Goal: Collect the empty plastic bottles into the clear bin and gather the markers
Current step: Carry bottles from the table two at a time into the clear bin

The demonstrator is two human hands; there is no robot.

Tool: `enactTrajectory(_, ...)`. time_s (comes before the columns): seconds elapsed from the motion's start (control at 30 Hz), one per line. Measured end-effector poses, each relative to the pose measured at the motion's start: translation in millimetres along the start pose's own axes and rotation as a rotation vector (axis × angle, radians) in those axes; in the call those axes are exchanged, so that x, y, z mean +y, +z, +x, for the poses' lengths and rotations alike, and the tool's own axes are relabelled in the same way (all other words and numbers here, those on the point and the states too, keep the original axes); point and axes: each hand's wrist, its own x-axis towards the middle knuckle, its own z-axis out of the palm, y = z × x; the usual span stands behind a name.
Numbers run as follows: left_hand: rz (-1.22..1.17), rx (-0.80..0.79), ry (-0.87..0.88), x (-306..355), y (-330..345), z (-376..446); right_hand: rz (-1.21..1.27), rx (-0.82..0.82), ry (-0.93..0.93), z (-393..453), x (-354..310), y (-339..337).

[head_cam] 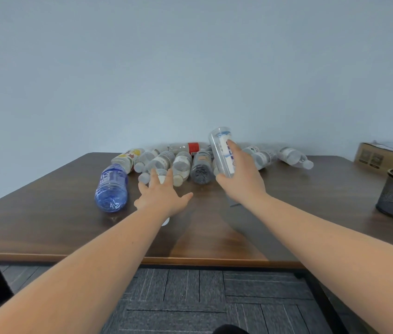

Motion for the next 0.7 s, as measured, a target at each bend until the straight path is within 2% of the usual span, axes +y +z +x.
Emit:
enactTrajectory(0.27, 0.025, -0.035, -0.018, -1, 6, -2, 0.039, 0.018, -0.007, -1, 9, -13)
enactTrajectory(0.5, -0.127, 0.187, 0.088, 12, -20, -18, 0.079, 0.022, 0.047, -4, 11, -21)
enactTrajectory(0.7, -0.137, 0.231, 0.169, 51, -41, -30, 0.078, 0.066, 0.05, -13, 18, -47)
